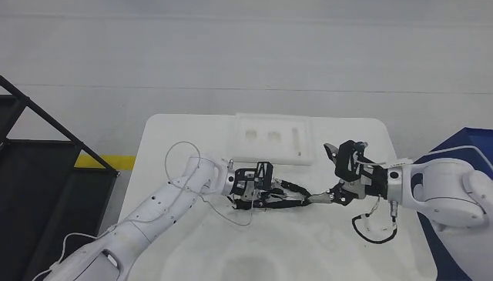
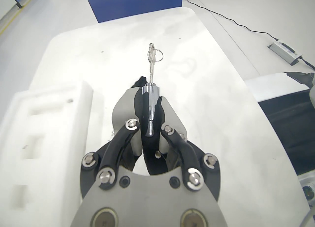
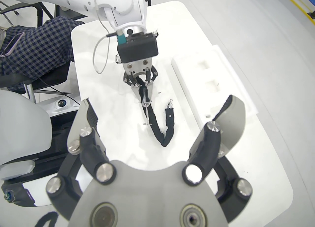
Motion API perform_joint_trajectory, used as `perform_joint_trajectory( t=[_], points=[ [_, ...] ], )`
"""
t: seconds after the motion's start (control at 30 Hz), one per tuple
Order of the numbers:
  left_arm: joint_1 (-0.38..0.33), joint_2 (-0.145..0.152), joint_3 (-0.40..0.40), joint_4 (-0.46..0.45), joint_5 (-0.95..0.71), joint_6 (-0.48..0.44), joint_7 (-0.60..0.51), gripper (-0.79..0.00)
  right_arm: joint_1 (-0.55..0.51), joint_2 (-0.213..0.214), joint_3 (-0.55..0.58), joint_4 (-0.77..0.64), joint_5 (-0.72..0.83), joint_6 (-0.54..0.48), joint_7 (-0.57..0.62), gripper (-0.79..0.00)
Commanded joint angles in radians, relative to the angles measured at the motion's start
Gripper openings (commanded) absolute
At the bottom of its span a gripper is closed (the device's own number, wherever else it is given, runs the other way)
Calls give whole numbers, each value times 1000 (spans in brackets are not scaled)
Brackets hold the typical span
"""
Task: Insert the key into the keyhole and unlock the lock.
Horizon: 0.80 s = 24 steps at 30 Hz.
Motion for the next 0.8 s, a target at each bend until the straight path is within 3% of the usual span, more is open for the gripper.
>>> perform_joint_trajectory(
  t=[0.0,0.13,0.17,0.2,0.23,0.47,0.77],
  points=[
    [-10,-3,48,19,-26,0,-1,-785,-1,-1,-1,3,-16,-6,-12,0],
    [-26,-16,137,62,-71,0,-10,-785,-2,-3,-5,8,-60,-30,-50,0],
    [-31,-20,161,74,-84,0,-12,-708,-3,-4,-6,10,-72,-34,-60,0],
    [-38,-23,187,87,-98,0,-15,-397,-4,-5,-10,13,-82,-39,-70,0],
    [-48,-27,213,100,-115,0,-18,0,-4,-6,-12,17,-93,-43,-79,0],
    [-149,-42,315,175,-248,0,19,0,24,-16,-42,72,-162,-107,-161,0],
    [-332,-26,320,257,-376,0,118,0,161,-42,-99,211,-243,-207,-289,0]
  ],
)
